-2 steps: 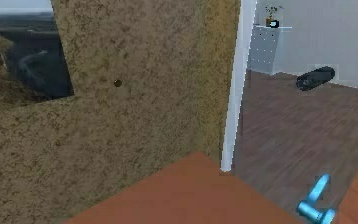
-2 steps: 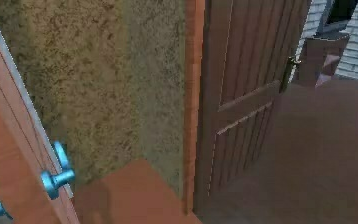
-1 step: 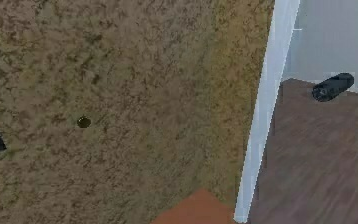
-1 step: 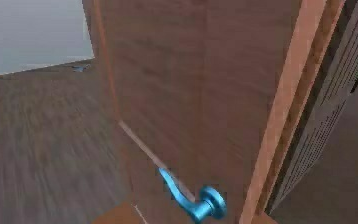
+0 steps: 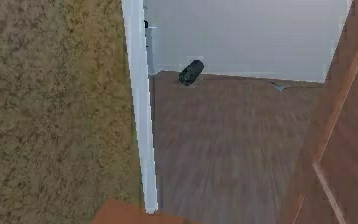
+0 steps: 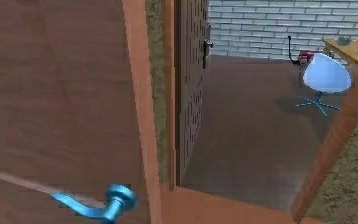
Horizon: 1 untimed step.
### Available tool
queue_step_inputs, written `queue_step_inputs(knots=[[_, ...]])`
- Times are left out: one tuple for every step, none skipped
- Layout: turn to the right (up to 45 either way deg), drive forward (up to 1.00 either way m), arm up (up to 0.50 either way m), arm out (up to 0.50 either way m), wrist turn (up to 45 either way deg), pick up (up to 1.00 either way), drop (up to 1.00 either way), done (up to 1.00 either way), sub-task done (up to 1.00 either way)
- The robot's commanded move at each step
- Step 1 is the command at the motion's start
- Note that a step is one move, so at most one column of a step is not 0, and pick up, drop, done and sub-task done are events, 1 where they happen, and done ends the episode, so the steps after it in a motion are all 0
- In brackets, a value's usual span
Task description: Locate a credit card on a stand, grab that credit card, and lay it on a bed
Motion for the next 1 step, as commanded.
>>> queue_step_inputs(knots=[[0.0, 1.0, 0.0, 0.0, 0.0, 0.0, 0.0, 0.0, 0.0]])
